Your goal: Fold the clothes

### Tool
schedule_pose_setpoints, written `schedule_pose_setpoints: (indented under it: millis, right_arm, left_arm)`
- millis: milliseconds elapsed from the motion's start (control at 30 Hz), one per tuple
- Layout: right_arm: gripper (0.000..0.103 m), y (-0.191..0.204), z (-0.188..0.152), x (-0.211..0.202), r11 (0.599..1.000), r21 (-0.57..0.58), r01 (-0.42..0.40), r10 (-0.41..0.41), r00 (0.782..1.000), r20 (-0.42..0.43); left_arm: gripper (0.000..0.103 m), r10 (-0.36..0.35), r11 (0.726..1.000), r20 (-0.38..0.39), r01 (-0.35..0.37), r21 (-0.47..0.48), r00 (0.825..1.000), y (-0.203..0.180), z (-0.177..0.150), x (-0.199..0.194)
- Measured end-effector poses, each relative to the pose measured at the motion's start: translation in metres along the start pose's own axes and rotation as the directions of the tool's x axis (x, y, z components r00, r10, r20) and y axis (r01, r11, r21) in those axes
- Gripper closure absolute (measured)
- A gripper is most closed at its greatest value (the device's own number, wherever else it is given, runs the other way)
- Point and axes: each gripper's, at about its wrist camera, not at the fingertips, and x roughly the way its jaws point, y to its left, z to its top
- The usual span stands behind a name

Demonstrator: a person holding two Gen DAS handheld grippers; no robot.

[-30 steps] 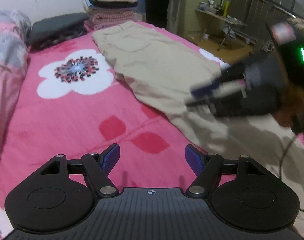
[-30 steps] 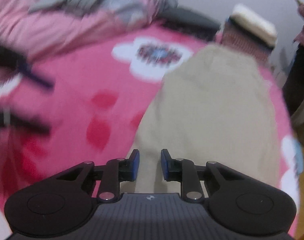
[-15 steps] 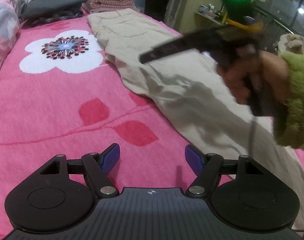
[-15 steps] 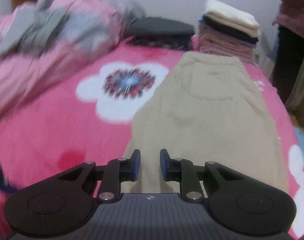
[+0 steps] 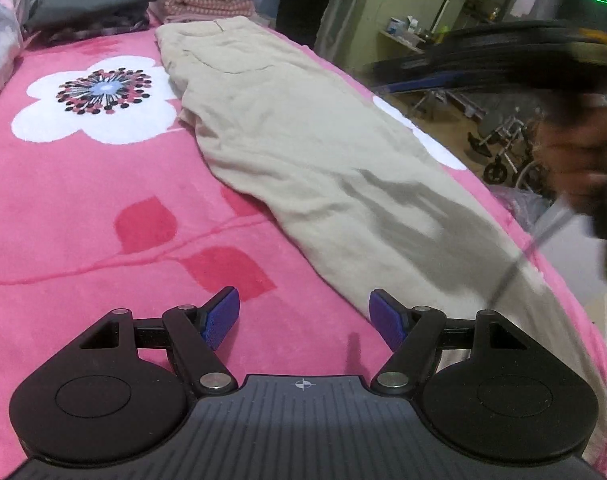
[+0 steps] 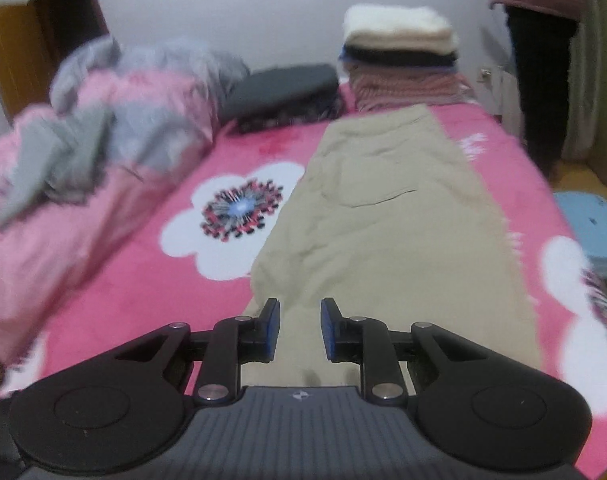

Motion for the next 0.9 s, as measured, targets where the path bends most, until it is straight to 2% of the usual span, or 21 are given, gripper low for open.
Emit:
schedule_pose_setpoints:
  millis: [100,200,367,467,567,667,733,833,900]
  right_arm:
    - [0.078,-0.005,-0.017,-0.050,0.996,0.073,-0.045,0.042,0.998,0.042]
    - [0.078,-0.001,-0.041,-0.083,0.991,0.129,-0.042,0.035,0.998,0.059]
    - [0.078,0.015,-0.087,-0.119,0.990,0.133,-0.053,0.053,0.999,0.000]
    - [0.078,0.031,-0.119,-0.123,0.992,0.112,-0.061,0.069,0.996,-0.064]
    - [0.078,0.054,-0.150,-0.117,0.999,0.033,-0.041,0.045,0.990,-0.131]
    - [0.078,0.075,-0.173,-0.105,0.998,-0.050,-0.028,0.020,0.987,-0.162]
    - [0.078,0.089,-0.183,-0.091,0.990,-0.140,0.023,-0.048,0.983,-0.178]
    - [0.078,0.109,-0.194,-0.071,0.948,-0.308,0.075,-0.137,0.973,-0.183]
    - [0.078,0.119,-0.200,-0.061,0.900,-0.418,0.122,-0.207,0.964,-0.164]
  left_arm:
    - [0.031,0.007,1.000,-0.010,-0.007,0.012,1.000,-0.003,-0.002,0.001]
    - [0.031,0.006,0.999,-0.012,-0.005,0.034,1.000,-0.013,-0.001,-0.004]
    - [0.031,0.028,0.997,-0.003,-0.028,0.075,1.000,-0.030,-0.002,-0.017]
    - [0.031,0.045,0.996,0.000,-0.045,0.073,0.999,-0.038,-0.004,-0.026]
    - [0.031,0.062,0.997,-0.013,-0.061,0.054,0.998,-0.043,-0.007,-0.033]
    - [0.031,0.083,0.996,-0.029,-0.082,0.036,0.996,-0.047,-0.010,-0.040]
    - [0.031,0.098,0.995,-0.026,-0.097,0.033,0.995,-0.048,-0.012,-0.045]
    - [0.031,0.120,0.992,-0.028,-0.119,0.031,0.992,-0.049,-0.013,-0.049]
    - [0.031,0.124,0.992,-0.028,-0.123,0.030,0.992,-0.049,-0.014,-0.050]
